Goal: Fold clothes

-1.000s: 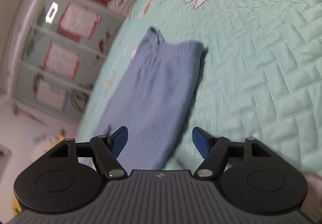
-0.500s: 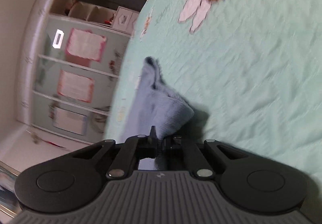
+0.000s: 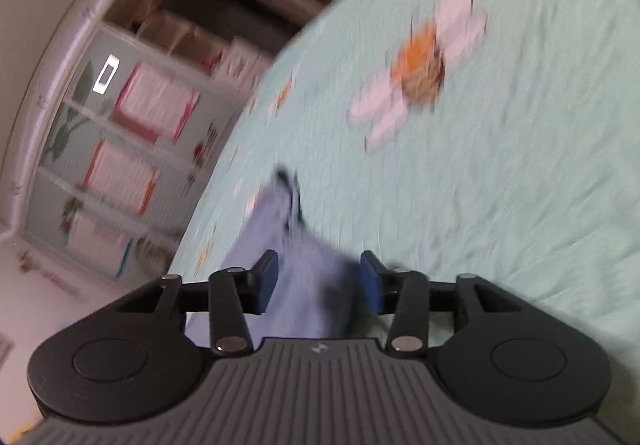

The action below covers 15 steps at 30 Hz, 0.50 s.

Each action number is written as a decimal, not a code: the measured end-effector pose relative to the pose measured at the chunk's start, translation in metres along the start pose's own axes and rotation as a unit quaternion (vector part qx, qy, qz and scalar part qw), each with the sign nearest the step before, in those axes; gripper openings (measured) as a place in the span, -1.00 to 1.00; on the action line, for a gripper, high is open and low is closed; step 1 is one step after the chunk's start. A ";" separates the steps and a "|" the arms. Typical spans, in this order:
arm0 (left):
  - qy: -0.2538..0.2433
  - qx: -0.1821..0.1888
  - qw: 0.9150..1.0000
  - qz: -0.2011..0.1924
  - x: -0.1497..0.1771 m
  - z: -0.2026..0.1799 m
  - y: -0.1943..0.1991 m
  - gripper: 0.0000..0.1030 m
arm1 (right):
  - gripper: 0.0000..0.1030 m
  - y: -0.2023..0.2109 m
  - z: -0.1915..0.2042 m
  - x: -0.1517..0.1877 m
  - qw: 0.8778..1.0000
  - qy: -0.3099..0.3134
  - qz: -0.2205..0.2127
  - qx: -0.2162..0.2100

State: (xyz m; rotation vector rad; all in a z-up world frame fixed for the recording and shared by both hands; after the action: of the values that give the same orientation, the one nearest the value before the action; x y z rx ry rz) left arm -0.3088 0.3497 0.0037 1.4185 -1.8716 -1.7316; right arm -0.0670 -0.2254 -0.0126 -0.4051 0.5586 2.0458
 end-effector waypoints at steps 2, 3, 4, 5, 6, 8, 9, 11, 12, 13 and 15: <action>0.007 0.027 1.000 -0.011 -0.006 -0.006 0.008 -0.30 | -0.08 0.003 0.031 -0.001 0.999 0.054 -0.004 -0.006; 0.006 0.043 0.999 -0.019 -0.011 -0.010 0.012 -0.30 | -0.08 0.001 0.049 0.001 0.997 0.081 0.003 -0.016; 0.007 0.058 0.998 -0.027 -0.016 -0.014 0.016 -0.30 | -0.07 -0.004 0.068 0.005 0.994 0.105 0.021 -0.032; 0.012 0.069 0.997 -0.035 -0.023 -0.018 0.019 -0.27 | -0.07 -0.012 0.088 0.012 0.990 0.128 0.041 -0.050; 0.019 0.078 0.996 -0.042 -0.029 -0.020 0.021 -0.21 | -0.05 -0.020 0.109 0.019 0.984 0.152 0.060 -0.069; 0.039 0.088 0.994 -0.055 -0.044 -0.023 0.023 -0.10 | -0.04 -0.042 0.153 0.036 0.970 0.198 0.097 -0.108; 0.048 0.090 0.993 -0.060 -0.052 -0.023 0.022 -0.02 | -0.02 -0.051 0.173 0.045 0.961 0.217 0.116 -0.127; 0.065 0.091 0.992 -0.062 -0.068 -0.023 0.016 0.03 | -0.01 -0.075 0.212 0.068 0.940 0.246 0.163 -0.170; 0.074 0.093 0.991 -0.060 -0.075 -0.023 0.011 0.03 | 0.00 -0.086 0.231 0.079 0.929 0.260 0.185 -0.188; 0.081 0.095 0.990 -0.060 -0.082 -0.022 0.007 0.03 | 0.00 -0.099 0.247 0.089 0.920 0.272 0.202 -0.199; 0.090 0.095 0.989 -0.064 -0.095 -0.019 -0.002 0.03 | 0.00 -0.126 0.279 0.107 0.901 0.303 0.223 -0.217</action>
State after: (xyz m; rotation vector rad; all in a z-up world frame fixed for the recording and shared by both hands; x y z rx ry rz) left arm -0.2461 0.4085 0.0478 1.7372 -1.9281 -1.4514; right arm -0.0284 0.0577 0.1410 -1.3153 0.5903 2.4854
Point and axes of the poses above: each gripper's, at about its wrist camera, not at the fingertips, and y roughly against the way its jaws point, z to its left, x to its underside, the point moved 5 cm from there along -y, roughly the way its jaws point, and after that the axes turned 10 degrees about -x, right-handed, at the moved point
